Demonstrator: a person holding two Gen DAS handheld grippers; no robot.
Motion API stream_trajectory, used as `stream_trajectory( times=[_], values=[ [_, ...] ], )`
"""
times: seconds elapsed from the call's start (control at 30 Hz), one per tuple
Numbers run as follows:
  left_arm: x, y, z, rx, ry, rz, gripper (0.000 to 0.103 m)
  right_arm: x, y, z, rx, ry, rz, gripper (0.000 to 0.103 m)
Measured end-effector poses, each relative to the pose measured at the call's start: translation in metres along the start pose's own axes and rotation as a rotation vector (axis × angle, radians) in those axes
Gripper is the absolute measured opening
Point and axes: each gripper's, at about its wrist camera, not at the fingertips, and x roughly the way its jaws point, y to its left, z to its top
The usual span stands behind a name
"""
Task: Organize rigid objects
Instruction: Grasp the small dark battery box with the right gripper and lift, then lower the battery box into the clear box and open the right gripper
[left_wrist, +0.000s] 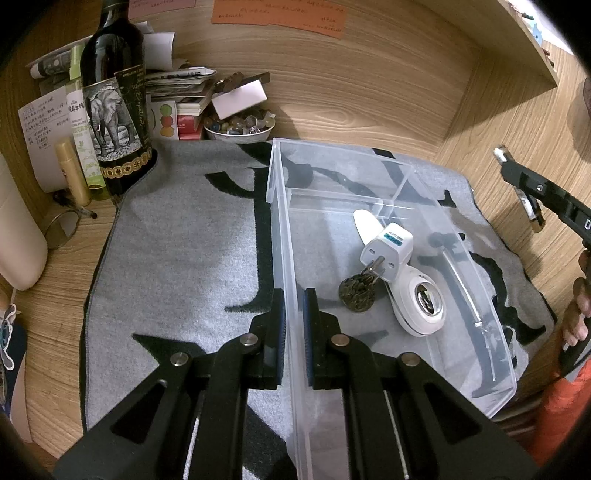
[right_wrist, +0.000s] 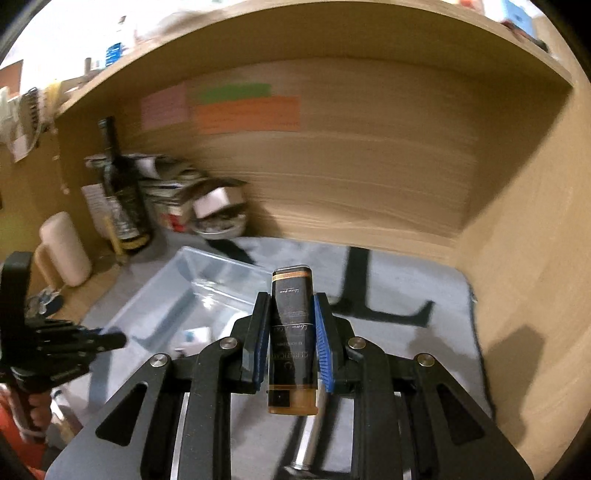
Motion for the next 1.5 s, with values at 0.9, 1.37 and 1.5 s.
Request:
stream_trajectory(
  times=[0.9, 1.37, 1.5],
  values=[
    [0.000, -0.001, 0.000, 0.000, -0.001, 0.001, 0.008, 0.067, 0.099, -0.032, -0.259, 0.279, 0.242, 0.021],
    [0.000, -0.001, 0.001, 0.001, -0.001, 0.002, 0.008, 0.073, 0.098, -0.035, -0.249, 0.312, 0.235, 0.024],
    [0.000, -0.002, 0.001, 0.002, -0.002, 0.003, 0.008, 0.065, 0.095, -0.032, -0.245, 0.274, 0.236, 0.037]
  ],
)
